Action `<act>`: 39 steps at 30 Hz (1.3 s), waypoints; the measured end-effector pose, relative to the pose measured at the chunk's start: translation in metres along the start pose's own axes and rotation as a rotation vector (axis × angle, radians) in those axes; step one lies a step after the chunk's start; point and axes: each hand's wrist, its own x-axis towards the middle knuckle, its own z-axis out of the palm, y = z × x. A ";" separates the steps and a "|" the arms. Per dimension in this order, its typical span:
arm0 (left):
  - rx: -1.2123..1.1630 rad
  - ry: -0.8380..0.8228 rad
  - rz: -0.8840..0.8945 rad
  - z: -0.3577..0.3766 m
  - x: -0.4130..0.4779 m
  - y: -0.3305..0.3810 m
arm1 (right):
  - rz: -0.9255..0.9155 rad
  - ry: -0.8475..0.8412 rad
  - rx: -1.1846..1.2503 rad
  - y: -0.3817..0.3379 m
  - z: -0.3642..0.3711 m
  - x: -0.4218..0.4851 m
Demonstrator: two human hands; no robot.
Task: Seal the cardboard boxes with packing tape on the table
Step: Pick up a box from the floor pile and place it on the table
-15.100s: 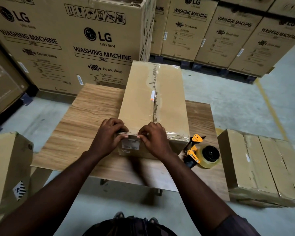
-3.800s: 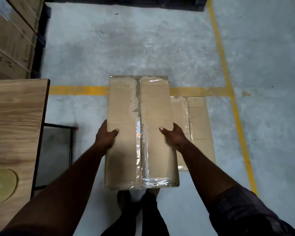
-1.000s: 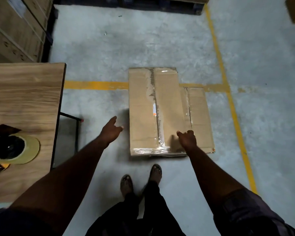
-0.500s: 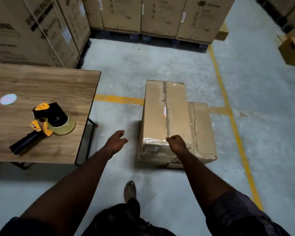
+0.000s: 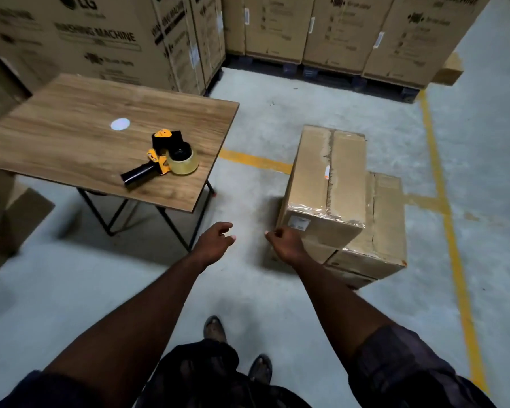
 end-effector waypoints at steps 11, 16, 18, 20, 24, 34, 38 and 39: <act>0.339 0.210 -0.023 -0.137 -0.073 -0.086 | -0.486 -0.228 -0.447 -0.114 0.142 -0.061; 0.401 0.275 -0.089 -0.236 -0.109 -0.173 | -0.642 -0.341 -0.610 -0.178 0.255 -0.095; 0.401 0.308 -0.114 -0.281 -0.126 -0.210 | -0.678 -0.378 -0.635 -0.202 0.307 -0.108; 0.399 0.337 -0.162 -0.326 -0.142 -0.251 | -0.719 -0.417 -0.661 -0.227 0.360 -0.122; 0.385 0.385 -0.244 -0.404 -0.171 -0.318 | -0.763 -0.471 -0.636 -0.269 0.451 -0.146; 0.242 0.499 -0.334 -0.532 -0.191 -0.406 | -0.869 -0.623 -0.716 -0.364 0.616 -0.165; 0.176 0.530 -0.352 -0.579 -0.173 -0.429 | -0.917 -0.683 -0.756 -0.403 0.670 -0.145; 0.164 0.534 -0.354 -0.591 -0.167 -0.434 | -0.915 -0.691 -0.766 -0.413 0.683 -0.138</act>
